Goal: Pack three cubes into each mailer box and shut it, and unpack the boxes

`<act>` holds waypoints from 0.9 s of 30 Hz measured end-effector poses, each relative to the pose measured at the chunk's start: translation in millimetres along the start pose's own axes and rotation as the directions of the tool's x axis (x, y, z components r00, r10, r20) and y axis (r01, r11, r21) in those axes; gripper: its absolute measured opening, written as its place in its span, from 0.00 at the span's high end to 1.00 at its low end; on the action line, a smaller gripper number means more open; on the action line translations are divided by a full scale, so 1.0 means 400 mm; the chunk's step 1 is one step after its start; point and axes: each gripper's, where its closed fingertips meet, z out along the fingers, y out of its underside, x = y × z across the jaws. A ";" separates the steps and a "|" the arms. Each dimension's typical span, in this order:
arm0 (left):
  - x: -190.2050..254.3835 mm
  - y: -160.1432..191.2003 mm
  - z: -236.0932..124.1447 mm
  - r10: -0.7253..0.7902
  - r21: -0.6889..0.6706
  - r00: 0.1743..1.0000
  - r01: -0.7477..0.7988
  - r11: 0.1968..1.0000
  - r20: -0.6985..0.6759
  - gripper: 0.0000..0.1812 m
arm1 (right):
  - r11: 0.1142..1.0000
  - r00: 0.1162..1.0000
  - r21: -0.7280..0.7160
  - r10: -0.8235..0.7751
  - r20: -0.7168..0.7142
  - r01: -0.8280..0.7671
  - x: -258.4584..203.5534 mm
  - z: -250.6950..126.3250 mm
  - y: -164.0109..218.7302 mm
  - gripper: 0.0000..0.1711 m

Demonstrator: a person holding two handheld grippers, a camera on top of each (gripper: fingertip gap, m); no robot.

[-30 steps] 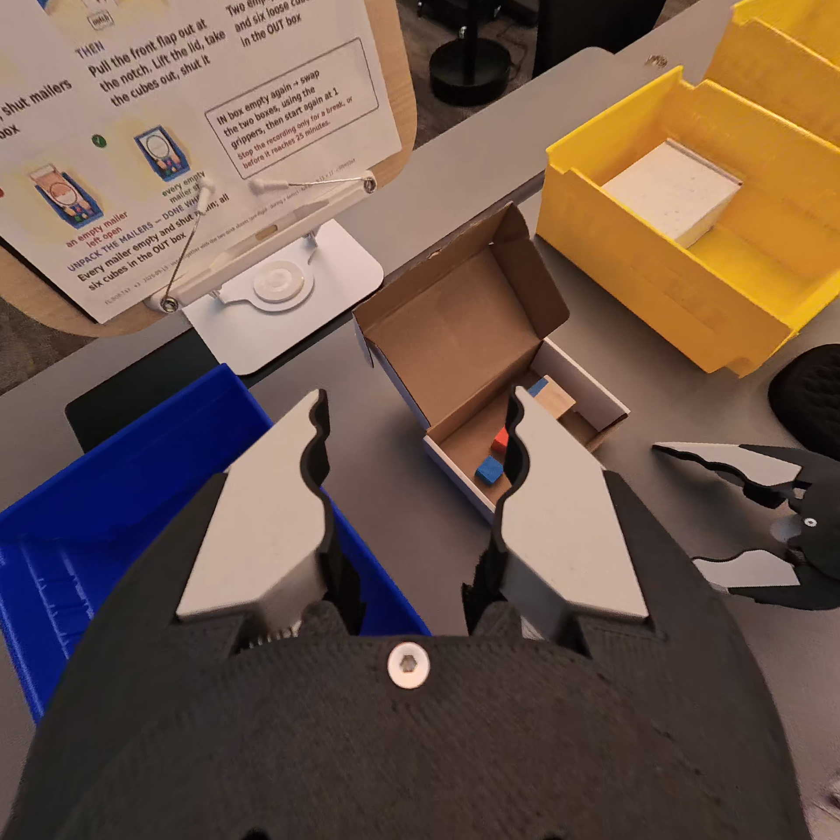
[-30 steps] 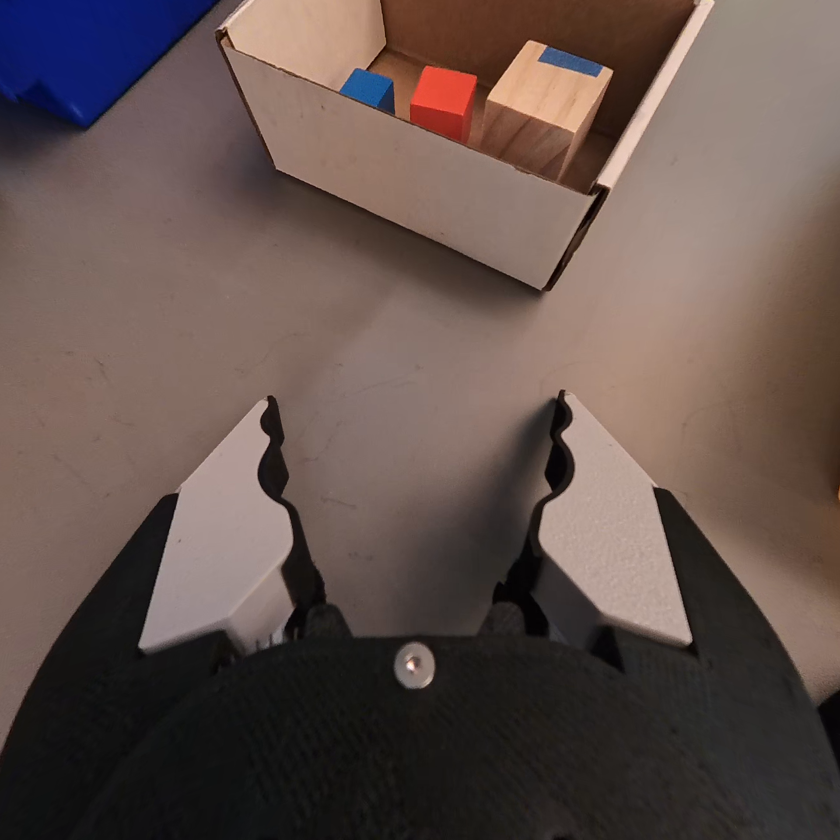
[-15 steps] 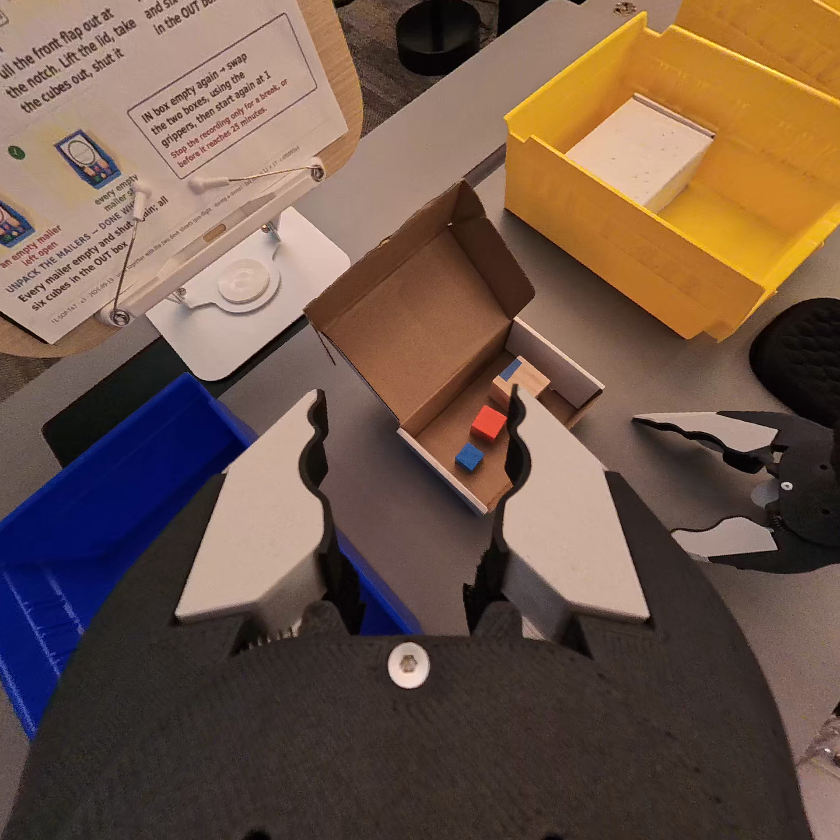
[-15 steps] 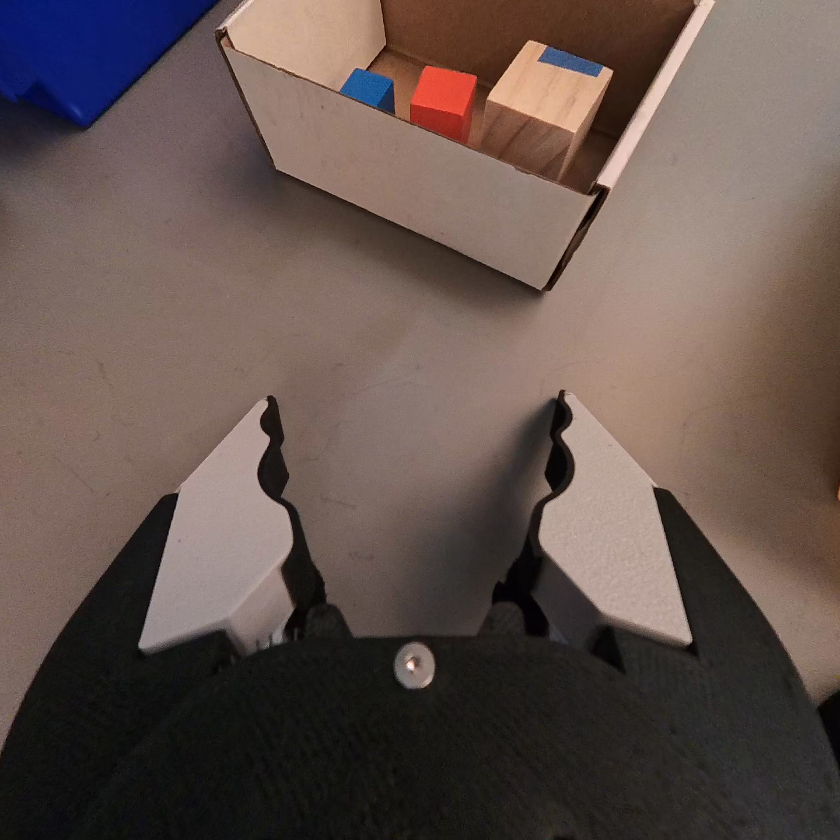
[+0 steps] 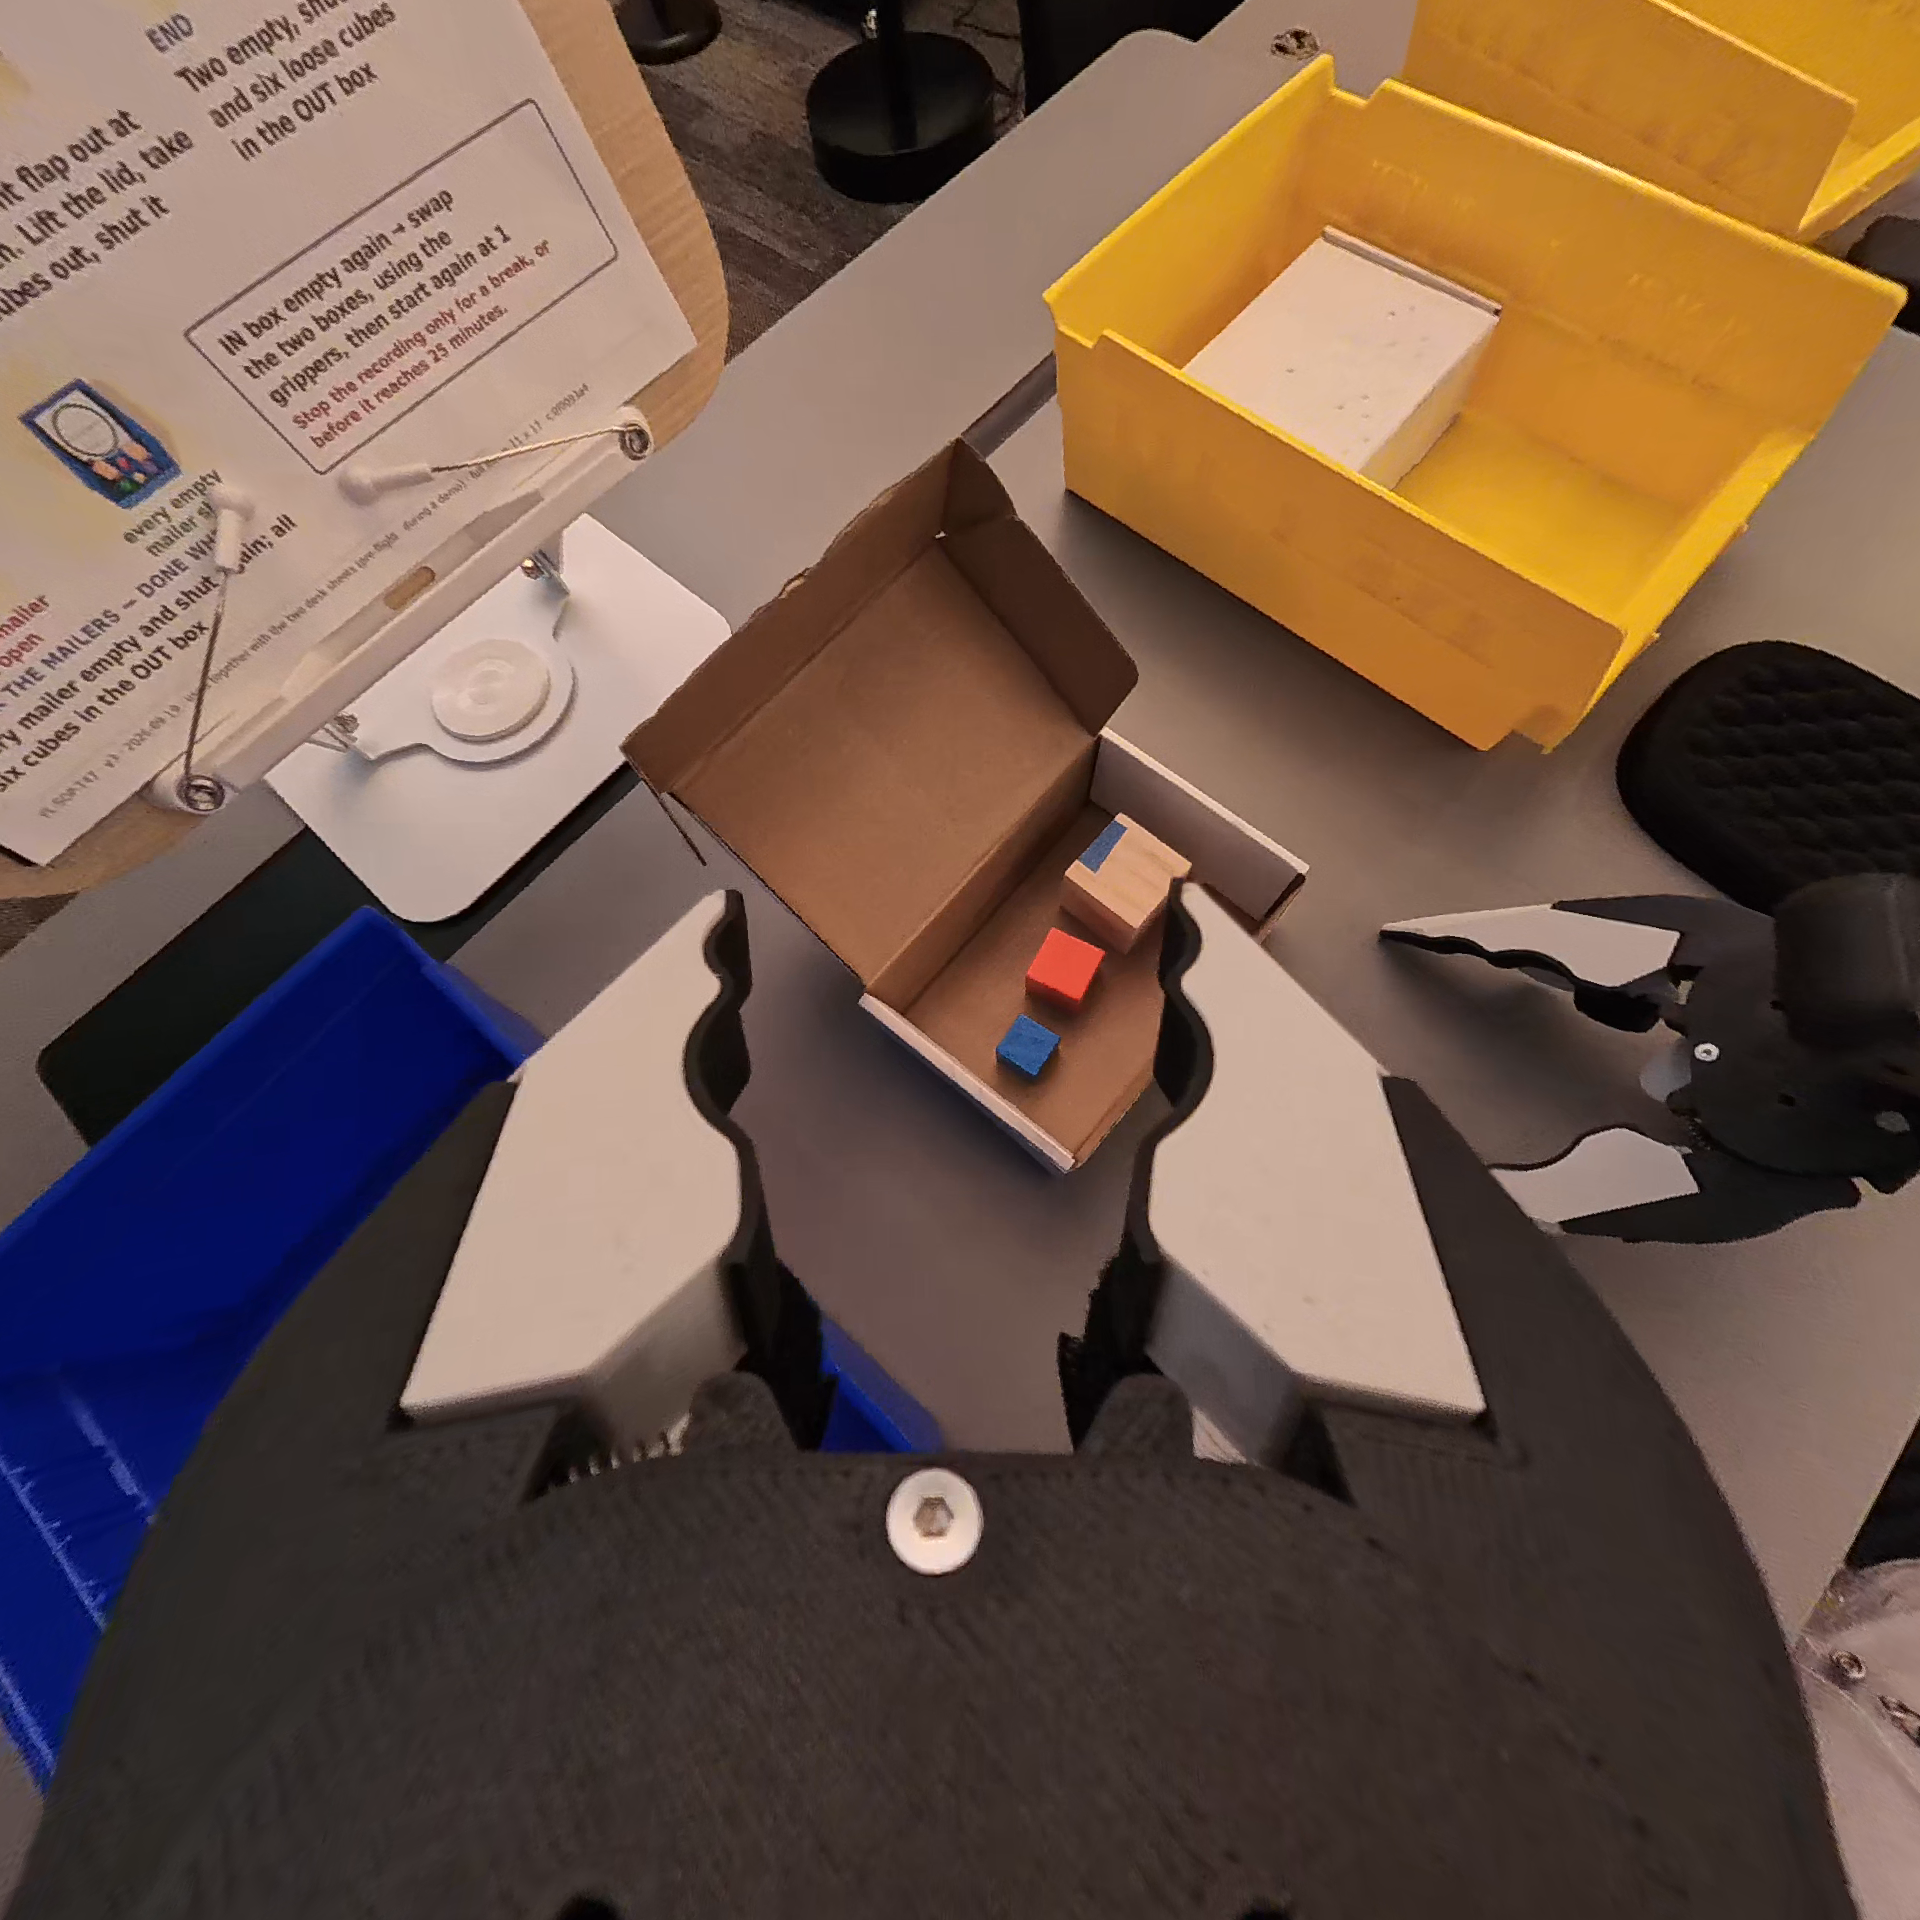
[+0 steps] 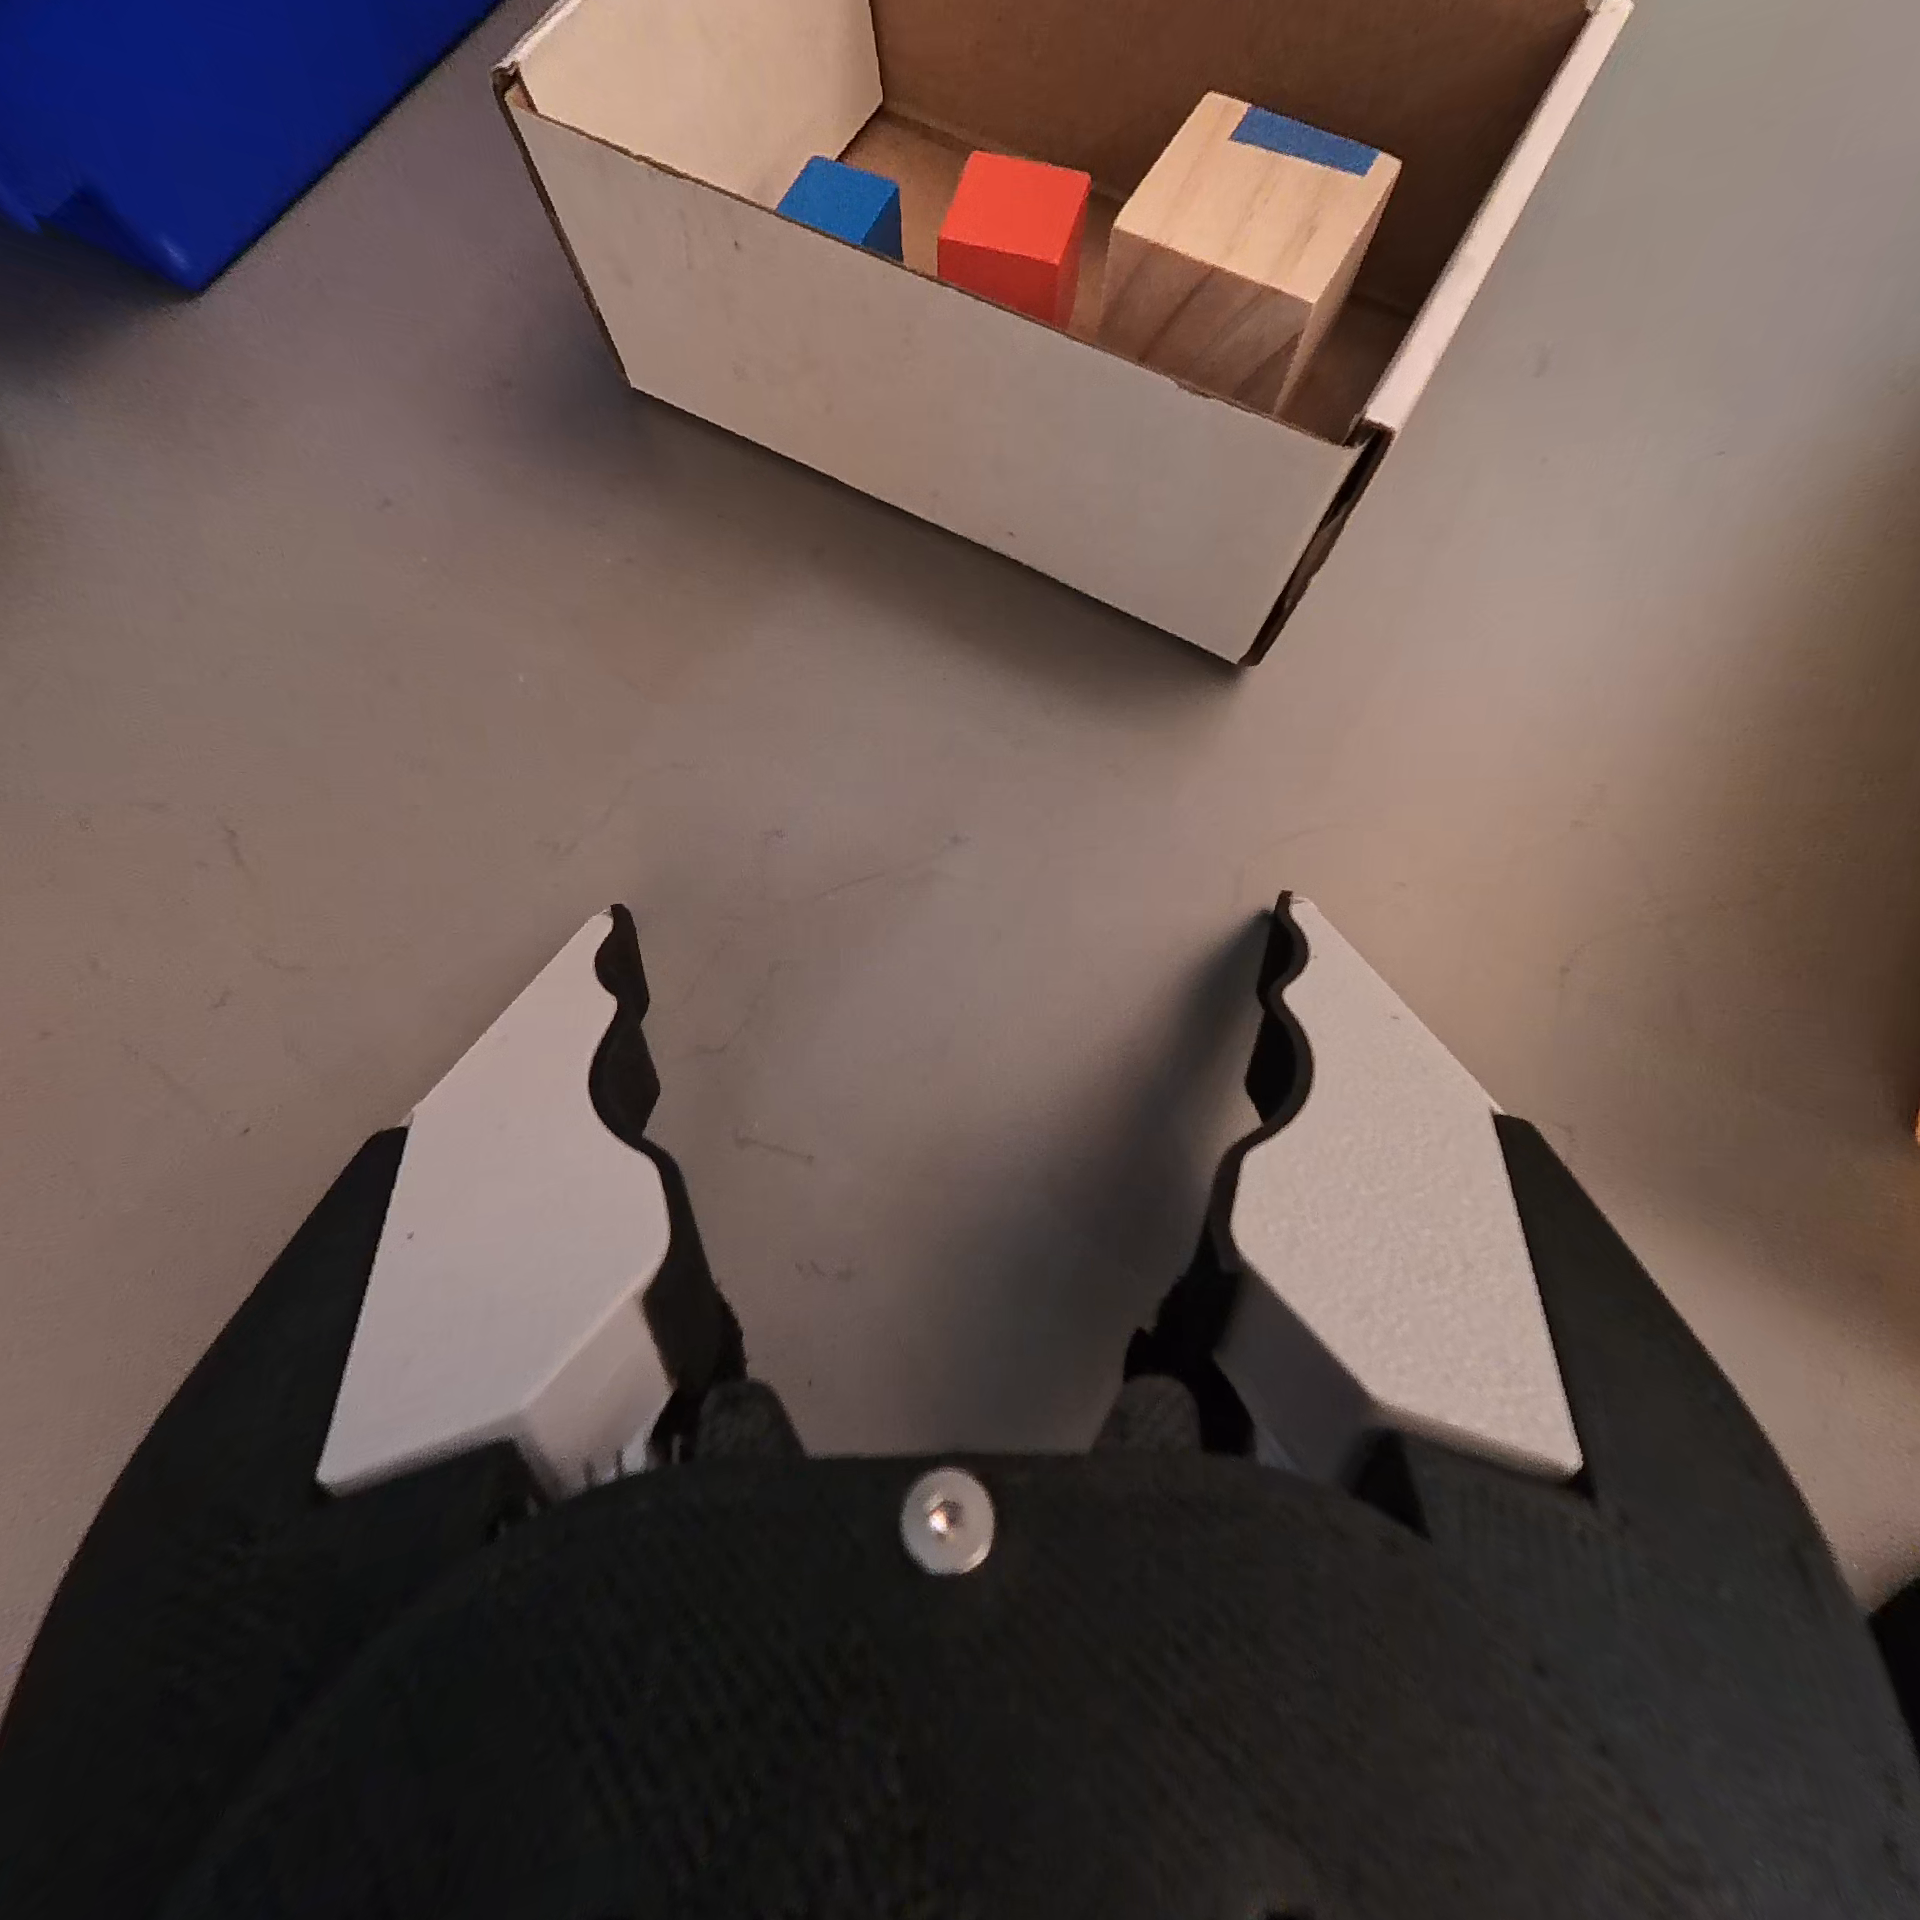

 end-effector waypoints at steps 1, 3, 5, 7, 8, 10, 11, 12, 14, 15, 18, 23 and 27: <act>-0.001 0.004 0.002 0.005 -0.008 1.000 -0.005 1.000 0.004 0.57 | 1.000 1.000 0.000 0.000 0.000 0.000 0.000 0.000 0.000 0.31; -0.009 0.014 0.007 0.007 -0.031 1.000 -0.007 0.999 0.019 0.56 | 1.000 1.000 0.000 0.000 0.000 0.000 0.000 0.000 0.000 0.31; -0.022 0.019 0.009 0.009 -0.041 0.999 -0.007 0.999 0.040 0.57 | 1.000 1.000 0.000 0.000 0.000 0.000 0.000 0.000 0.000 0.31; -0.028 0.024 0.012 0.004 -0.051 0.999 -0.002 0.999 0.044 0.57 | 1.000 1.000 0.000 0.000 0.000 0.000 0.000 0.000 0.000 0.31; -0.030 0.027 0.013 0.003 -0.057 0.999 -0.001 0.998 0.041 0.57 | 1.000 1.000 0.000 0.000 0.000 0.000 0.000 0.000 0.000 0.31; -0.033 0.032 0.015 0.002 -0.065 0.999 0.000 0.998 0.035 0.57 | 1.000 1.000 0.000 0.000 0.000 0.000 0.000 0.000 0.000 0.31; -0.036 0.033 0.016 -0.003 -0.066 0.999 0.006 0.998 0.035 0.57 | 1.000 1.000 0.000 0.000 0.000 0.000 0.000 0.000 0.000 0.31; -0.040 0.033 0.018 -0.012 -0.065 0.999 0.014 0.998 0.034 0.57 | 1.000 1.000 0.000 0.000 0.000 0.000 0.000 0.000 0.000 0.31; -0.043 0.034 0.021 -0.037 -0.061 0.999 0.038 0.997 0.020 0.56 | 1.000 1.000 0.000 0.000 0.000 0.000 0.000 0.000 0.000 0.31; -0.043 0.035 0.022 -0.048 -0.061 0.999 0.049 0.997 0.009 0.56 | 1.000 1.000 0.000 0.000 0.000 0.000 0.000 0.000 0.000 0.31; -0.049 0.038 0.026 -0.078 -0.054 0.997 0.077 0.996 -0.017 0.55 | 1.000 1.000 0.000 0.000 0.000 0.000 0.000 0.000 0.000 0.31; -0.067 0.037 0.053 -0.187 -0.040 0.980 0.184 0.982 -0.074 0.53 | 1.000 1.000 -0.003 -0.015 0.022 0.015 -0.002 0.002 -0.001 0.30; -0.071 0.045 0.064 -0.198 -0.064 0.976 0.193 0.979 -0.091 0.53 | 1.000 1.000 -0.002 -0.016 0.022 0.016 -0.001 0.003 -0.002 0.30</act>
